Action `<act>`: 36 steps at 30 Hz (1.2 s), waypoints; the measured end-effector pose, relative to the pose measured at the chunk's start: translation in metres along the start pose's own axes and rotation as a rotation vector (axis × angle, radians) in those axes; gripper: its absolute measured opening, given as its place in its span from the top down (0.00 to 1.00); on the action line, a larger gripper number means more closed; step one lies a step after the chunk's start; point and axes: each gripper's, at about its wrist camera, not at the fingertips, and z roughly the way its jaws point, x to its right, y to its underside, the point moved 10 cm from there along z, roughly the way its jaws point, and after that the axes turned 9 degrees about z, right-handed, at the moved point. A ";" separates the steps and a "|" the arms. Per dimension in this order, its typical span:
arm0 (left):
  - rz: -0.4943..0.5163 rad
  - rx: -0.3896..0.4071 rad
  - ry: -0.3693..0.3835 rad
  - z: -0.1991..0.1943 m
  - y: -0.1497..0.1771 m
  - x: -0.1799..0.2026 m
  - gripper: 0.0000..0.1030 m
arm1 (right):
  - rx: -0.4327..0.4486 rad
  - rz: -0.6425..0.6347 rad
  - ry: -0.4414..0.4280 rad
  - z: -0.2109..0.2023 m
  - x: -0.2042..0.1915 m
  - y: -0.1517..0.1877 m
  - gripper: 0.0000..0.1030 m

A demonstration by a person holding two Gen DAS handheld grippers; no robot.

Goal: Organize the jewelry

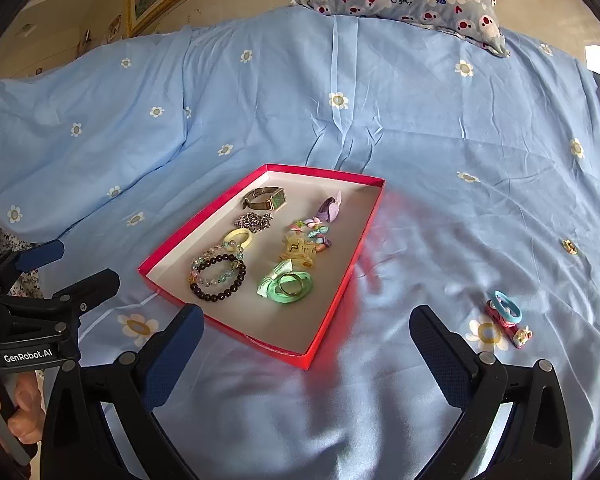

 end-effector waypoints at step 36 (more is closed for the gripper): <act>-0.006 -0.003 0.009 0.001 0.001 0.002 0.00 | 0.002 -0.004 0.001 -0.002 -0.001 0.001 0.00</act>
